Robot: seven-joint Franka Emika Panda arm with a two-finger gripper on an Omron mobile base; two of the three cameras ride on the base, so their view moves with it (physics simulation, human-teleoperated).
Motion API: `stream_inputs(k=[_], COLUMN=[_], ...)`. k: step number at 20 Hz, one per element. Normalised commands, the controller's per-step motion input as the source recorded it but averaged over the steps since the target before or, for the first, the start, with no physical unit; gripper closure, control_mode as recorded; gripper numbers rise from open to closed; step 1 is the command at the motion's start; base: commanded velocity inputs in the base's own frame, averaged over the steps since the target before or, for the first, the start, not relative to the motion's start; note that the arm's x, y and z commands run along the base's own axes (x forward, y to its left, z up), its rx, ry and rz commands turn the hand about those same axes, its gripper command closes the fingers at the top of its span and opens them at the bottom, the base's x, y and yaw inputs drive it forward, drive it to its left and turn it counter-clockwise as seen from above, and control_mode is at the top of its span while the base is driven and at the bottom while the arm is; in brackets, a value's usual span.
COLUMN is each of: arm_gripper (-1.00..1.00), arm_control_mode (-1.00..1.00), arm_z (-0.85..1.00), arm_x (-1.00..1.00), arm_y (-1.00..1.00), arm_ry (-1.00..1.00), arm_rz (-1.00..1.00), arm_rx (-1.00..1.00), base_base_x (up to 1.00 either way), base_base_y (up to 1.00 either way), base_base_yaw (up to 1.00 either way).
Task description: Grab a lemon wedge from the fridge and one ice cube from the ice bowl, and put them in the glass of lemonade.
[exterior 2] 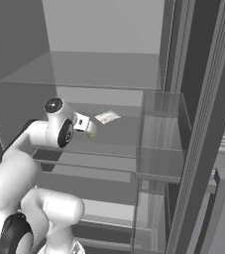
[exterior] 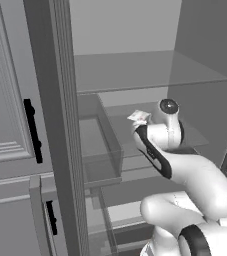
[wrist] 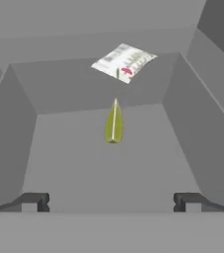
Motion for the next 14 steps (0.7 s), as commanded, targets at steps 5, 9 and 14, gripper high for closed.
stream_inputs(k=[5,9,14], arm_gripper=[-1.0,-1.0,-1.0], arm_control_mode=[-1.0,-1.0,-1.0], arm_z=[-0.01,-0.36,-0.48], arm_x=[0.21,0.15,0.26], arm_y=[-0.19,-0.03,0.0], arm_ry=[0.13,0.11,0.0], arm_rz=[0.01,0.04,0.04], arm_rx=[0.0,0.0,0.0], base_base_x=[0.0,0.0,0.0], base_base_y=[0.0,0.0,0.0], base_base_yaw=[0.0,0.0,0.0])
